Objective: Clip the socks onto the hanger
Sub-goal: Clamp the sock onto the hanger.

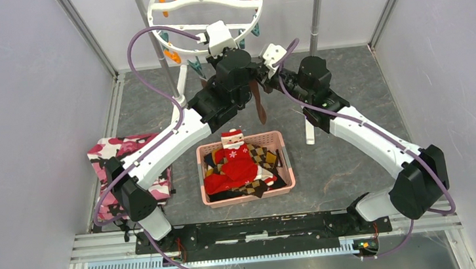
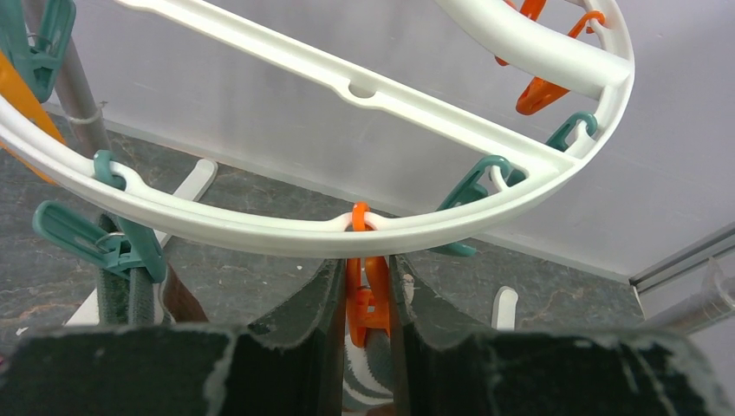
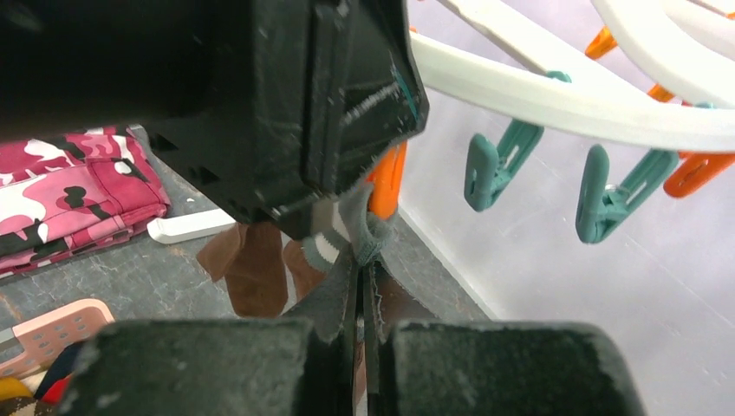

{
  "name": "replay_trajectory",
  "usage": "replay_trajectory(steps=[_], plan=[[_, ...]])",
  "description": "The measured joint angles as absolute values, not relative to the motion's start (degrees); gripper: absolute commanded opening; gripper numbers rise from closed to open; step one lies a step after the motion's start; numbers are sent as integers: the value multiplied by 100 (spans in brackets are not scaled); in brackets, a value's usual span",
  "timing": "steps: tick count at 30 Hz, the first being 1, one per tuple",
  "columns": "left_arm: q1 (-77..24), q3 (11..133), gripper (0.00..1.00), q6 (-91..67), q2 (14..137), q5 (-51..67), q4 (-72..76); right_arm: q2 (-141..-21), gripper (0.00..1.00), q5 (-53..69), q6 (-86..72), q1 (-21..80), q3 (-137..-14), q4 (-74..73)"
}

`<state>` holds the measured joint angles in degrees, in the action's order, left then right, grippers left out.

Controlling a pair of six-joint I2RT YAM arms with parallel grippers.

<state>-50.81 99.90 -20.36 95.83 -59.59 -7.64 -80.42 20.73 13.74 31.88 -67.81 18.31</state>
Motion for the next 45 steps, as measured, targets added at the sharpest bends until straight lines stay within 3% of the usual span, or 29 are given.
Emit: replay_trajectory(steps=[8,16,22,32,45], plan=[[-5081,9990,25,-2047,9583,-5940,-766,-8053,0,2003,1704,3369,-7037,1702],[-5081,9924,51,-2067,9487,-5867,-858,-8053,0,1774,1833,3371,-7037,1544],[-5081,9835,62,-2246,9336,-5734,-945,-8055,3,1702,1852,3371,-7037,1483],[-5081,9579,69,-2482,8892,-5513,-1098,-8062,37,1616,1896,3371,-7013,1450],[-5081,9083,75,-2720,8331,-5190,-1205,-8062,64,1673,1863,3371,-6709,1437]])
